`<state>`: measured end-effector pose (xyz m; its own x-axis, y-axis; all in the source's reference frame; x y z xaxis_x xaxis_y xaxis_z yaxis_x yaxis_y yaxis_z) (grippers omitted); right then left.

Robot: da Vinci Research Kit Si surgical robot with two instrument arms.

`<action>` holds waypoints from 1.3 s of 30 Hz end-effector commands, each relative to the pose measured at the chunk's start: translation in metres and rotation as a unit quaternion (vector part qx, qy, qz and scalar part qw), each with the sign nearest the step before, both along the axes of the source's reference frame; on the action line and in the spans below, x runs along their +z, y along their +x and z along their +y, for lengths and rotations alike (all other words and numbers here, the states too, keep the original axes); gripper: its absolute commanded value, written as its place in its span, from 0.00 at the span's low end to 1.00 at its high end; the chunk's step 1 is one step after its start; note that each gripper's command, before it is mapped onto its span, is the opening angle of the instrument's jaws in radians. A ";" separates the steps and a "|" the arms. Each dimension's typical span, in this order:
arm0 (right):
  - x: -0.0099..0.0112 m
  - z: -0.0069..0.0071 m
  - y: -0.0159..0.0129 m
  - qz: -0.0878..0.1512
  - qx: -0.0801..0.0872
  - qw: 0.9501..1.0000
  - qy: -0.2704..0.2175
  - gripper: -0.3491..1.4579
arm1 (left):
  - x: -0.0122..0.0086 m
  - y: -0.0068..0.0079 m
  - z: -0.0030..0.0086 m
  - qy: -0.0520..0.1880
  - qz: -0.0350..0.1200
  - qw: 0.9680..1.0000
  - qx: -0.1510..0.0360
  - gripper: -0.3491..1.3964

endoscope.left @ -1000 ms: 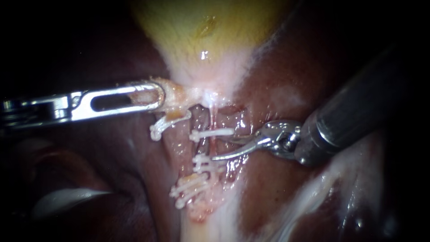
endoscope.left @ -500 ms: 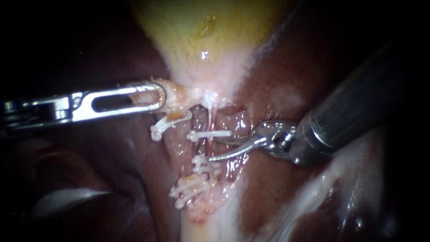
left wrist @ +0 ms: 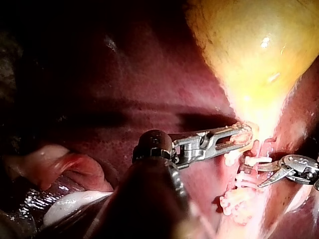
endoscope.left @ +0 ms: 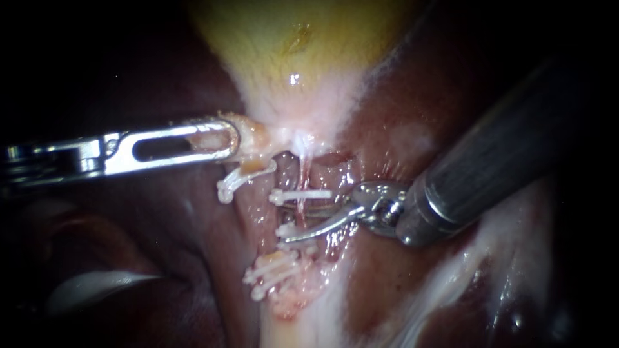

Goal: Go to the cutting position right tube

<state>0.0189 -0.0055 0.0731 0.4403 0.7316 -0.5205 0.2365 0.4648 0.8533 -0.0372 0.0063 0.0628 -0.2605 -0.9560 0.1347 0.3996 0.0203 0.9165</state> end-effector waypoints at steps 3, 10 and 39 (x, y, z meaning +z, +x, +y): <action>0.0000 0.0001 0.0004 0.012 0.007 1.000 -0.003 0.96 | 0.0000 0.0000 0.0000 0.000 0.000 1.000 0.000 0.00; -0.0006 -0.0001 0.0013 0.048 0.013 0.999 0.007 0.97 | 0.0000 0.0001 0.0001 0.000 0.000 1.000 0.000 0.00; -0.0009 -0.0007 0.0052 0.066 0.038 0.997 0.009 0.94 | 0.0004 0.0004 0.0003 0.000 -0.001 1.000 0.001 0.00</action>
<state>0.0241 -0.0061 0.0722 0.3121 0.7701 -0.5564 0.3117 0.4702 0.8257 -0.0368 0.0065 0.0632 -0.2582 -0.9568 0.1337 0.3978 0.0208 0.9172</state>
